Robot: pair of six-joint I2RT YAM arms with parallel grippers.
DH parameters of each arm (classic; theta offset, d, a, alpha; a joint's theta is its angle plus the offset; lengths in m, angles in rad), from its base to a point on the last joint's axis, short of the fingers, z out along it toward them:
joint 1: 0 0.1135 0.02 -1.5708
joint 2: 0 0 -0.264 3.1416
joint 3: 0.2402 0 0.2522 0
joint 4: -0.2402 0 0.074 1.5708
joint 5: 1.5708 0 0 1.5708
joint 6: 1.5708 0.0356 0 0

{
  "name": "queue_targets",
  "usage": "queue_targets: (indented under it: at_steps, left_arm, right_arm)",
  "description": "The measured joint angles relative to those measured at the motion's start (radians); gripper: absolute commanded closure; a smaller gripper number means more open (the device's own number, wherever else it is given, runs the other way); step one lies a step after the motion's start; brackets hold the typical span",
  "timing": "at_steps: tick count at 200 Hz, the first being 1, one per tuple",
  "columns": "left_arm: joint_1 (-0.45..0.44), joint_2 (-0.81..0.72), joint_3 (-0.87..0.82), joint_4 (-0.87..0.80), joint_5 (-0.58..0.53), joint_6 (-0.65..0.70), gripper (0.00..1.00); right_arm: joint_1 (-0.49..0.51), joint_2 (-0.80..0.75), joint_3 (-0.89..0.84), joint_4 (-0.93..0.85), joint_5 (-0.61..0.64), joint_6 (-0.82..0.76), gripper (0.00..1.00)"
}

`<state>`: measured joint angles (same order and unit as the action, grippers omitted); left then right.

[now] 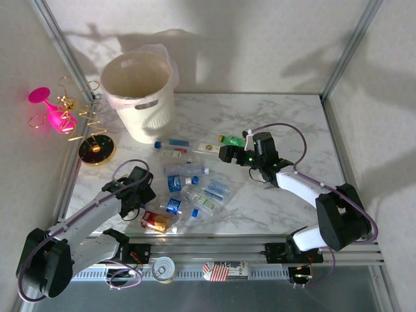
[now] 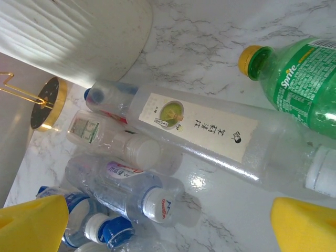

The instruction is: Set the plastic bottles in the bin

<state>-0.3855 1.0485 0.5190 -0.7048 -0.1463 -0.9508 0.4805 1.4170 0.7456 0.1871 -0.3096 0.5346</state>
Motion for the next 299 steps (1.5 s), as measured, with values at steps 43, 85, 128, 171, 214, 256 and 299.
queue_targets:
  at_steps: [43, 85, 128, 171, 214, 256, 299]
  left_arm:
    - [0.000, 0.051, -0.018, 0.072, -0.001, 0.004, 0.12]
    - [0.000, 0.053, -0.018, 0.108, -0.035, 0.023, 0.18]
    - [0.000, 0.059, -0.048, 0.164, -0.059, 0.031, 0.18]
    - [0.000, 0.092, -0.077, 0.209, -0.067, 0.043, 0.26]
    - [0.001, 0.088, -0.077, 0.215, -0.100, 0.066, 0.48]
    - [0.007, 0.055, -0.011, 0.200, -0.179, 0.122, 0.62]
    - [0.008, 0.008, 0.194, 0.225, -0.266, 0.242, 0.69]
  right_arm:
    - [0.000, -0.006, 0.000, -0.026, 0.015, -0.004, 0.01]
    - [0.000, -0.009, 0.000, -0.027, 0.029, -0.008, 0.01]
    - [0.000, -0.009, 0.000, -0.027, 0.029, -0.012, 0.01]
    - [0.000, -0.022, 0.000, -0.047, 0.042, -0.023, 0.01]
    - [0.000, -0.028, 0.000, -0.054, 0.052, -0.023, 0.01]
    - [0.000, -0.028, 0.000, -0.054, 0.051, -0.023, 0.01]
    - [0.000, -0.028, 0.006, -0.053, 0.047, -0.022, 0.01]
